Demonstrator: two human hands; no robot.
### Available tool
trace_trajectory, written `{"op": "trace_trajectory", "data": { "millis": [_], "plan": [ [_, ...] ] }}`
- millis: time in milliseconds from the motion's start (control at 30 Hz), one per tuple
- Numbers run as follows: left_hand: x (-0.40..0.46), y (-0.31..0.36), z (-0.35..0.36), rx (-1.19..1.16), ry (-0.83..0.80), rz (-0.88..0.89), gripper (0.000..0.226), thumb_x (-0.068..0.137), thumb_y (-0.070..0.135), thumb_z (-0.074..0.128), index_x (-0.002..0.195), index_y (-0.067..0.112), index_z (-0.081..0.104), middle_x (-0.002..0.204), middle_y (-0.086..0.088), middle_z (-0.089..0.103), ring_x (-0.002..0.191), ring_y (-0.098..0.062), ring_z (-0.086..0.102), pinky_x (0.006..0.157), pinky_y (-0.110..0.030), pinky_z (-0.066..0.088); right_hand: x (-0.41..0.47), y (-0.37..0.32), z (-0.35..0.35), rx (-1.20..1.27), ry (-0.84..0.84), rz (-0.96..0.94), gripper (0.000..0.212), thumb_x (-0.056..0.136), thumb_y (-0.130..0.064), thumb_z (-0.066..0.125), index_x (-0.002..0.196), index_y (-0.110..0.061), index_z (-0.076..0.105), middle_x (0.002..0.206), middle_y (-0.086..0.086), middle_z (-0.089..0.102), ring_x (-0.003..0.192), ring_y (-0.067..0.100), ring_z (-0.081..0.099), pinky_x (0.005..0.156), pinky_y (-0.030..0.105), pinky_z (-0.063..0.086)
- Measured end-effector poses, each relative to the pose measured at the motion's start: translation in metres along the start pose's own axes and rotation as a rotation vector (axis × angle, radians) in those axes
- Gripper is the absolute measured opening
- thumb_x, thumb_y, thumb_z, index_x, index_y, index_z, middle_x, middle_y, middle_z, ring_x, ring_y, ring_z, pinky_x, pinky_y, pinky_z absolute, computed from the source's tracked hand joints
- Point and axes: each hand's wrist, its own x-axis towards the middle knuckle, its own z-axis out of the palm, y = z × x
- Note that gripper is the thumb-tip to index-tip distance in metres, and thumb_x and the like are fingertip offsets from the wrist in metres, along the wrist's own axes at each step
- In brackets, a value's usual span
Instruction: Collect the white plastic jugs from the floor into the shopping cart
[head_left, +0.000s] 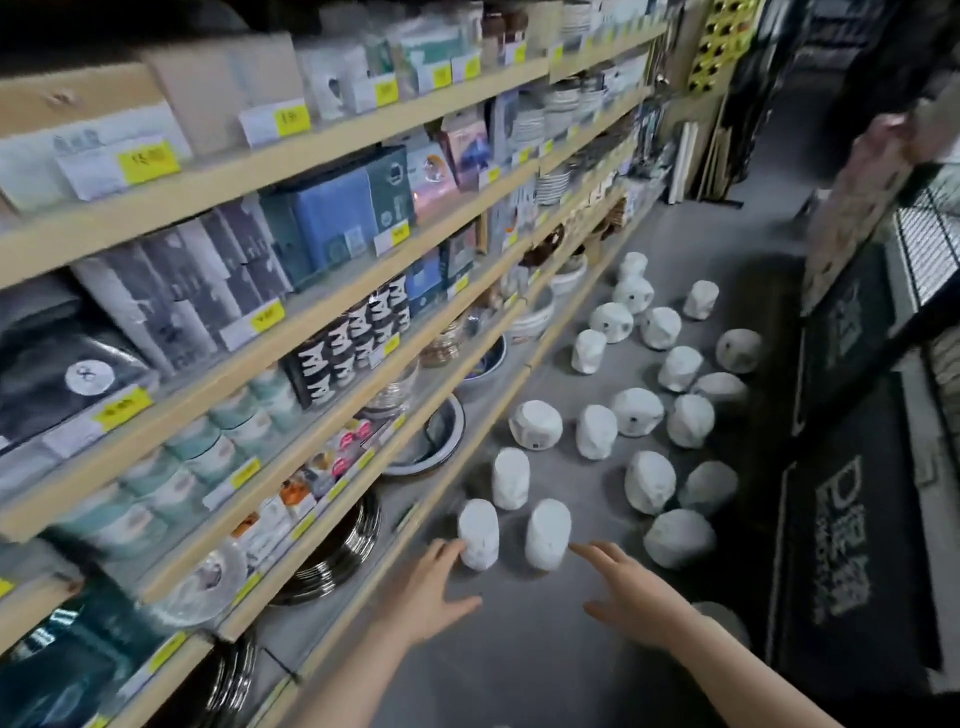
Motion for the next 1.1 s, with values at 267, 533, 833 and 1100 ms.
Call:
{"op": "trace_trajectory", "data": {
  "millis": [267, 533, 833, 1100],
  "plan": [
    [0.144, 0.016, -0.002, -0.021, -0.062, 0.029, 0.076, 0.080, 0.057, 0.061, 0.144, 0.032, 0.030, 0.141, 0.014, 0.036, 0.125, -0.012, 0.046, 0.097, -0.031, 0.042, 0.097, 0.067, -0.063, 0.024, -0.044, 0.022, 0.076, 0.086, -0.034, 0.061, 0.148, -0.035, 0.016, 0.149, -0.004, 0.023, 0.130, 0.019, 0.039, 0.101, 0.028, 0.038],
    [0.257, 0.016, 0.057, -0.132, -0.050, -0.053, 0.086, 0.066, 0.071, 0.046, 0.143, 0.034, 0.031, 0.140, 0.009, 0.034, 0.127, -0.015, 0.043, 0.098, -0.035, 0.044, 0.219, 0.166, -0.095, -0.036, -0.135, -0.026, 0.084, 0.081, -0.033, 0.068, 0.146, -0.042, 0.015, 0.152, -0.004, 0.016, 0.128, 0.020, 0.040, 0.097, 0.031, 0.043],
    [0.415, -0.052, 0.237, 0.079, -0.177, 0.011, 0.069, 0.091, 0.051, 0.051, 0.148, 0.039, 0.016, 0.158, 0.008, 0.012, 0.144, -0.019, 0.020, 0.111, -0.033, 0.031, 0.418, 0.296, 0.019, -0.188, -0.215, -0.160, 0.092, 0.080, -0.036, 0.071, 0.147, -0.042, 0.008, 0.158, -0.005, 0.001, 0.143, 0.023, 0.017, 0.113, 0.038, 0.029],
    [0.512, -0.150, 0.438, 0.115, -0.192, 0.112, 0.054, 0.086, 0.069, 0.014, 0.129, 0.064, -0.018, 0.158, 0.013, -0.010, 0.145, -0.016, 0.013, 0.112, -0.038, 0.026, 0.578, 0.392, 0.197, -0.243, -0.193, -0.401, 0.104, 0.073, -0.045, 0.075, 0.144, -0.050, -0.001, 0.158, -0.011, -0.010, 0.146, 0.016, 0.004, 0.115, 0.031, 0.015]
  ]
}}
